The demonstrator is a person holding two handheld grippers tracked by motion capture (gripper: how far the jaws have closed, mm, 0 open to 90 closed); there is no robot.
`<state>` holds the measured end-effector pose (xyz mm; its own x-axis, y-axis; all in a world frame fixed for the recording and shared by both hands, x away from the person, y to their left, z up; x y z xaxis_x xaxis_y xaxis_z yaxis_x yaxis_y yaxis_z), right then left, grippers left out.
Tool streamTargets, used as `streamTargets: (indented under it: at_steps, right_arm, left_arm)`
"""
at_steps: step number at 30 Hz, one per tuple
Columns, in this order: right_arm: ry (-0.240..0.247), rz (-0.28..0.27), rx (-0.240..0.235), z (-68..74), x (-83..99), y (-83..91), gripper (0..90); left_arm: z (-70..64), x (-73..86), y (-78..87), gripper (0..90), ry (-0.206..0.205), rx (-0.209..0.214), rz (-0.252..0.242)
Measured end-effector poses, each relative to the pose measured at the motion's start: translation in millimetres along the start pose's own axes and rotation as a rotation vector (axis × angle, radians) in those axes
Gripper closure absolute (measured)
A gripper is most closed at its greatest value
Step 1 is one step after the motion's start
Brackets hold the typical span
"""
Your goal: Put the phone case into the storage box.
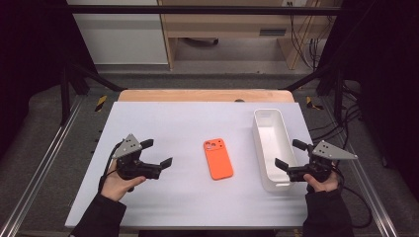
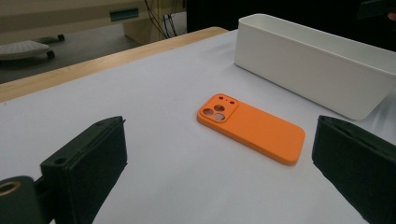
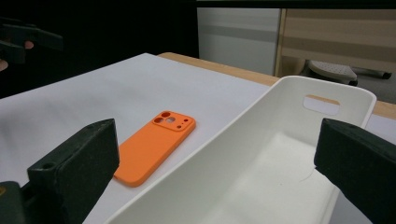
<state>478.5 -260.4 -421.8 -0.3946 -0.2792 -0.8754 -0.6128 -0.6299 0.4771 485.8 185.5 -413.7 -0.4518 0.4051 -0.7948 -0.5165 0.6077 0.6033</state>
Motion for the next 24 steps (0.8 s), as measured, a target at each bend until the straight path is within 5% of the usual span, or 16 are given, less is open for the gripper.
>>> streamTargets:
  at_steps: [24]
  right_arm:
    - [-0.001, 0.001, 0.002, 0.2, -0.5, 0.2, 0.6]
  left_arm:
    - [-33.6, -28.1, -39.7, 20.9, -0.028, 0.024, 0.053]
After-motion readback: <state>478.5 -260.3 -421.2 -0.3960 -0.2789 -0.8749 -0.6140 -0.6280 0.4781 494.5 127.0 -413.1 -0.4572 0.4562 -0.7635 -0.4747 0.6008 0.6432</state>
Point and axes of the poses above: each handheld gripper's, and its own axes: y roughly backward along the jaws, x roughly out of its underside, z roughly to its left, the point moved 5 cm from there along -y, roughly forward along the jaws, and after that the axes turned 15 degrees about z, right-handed, at the moved point
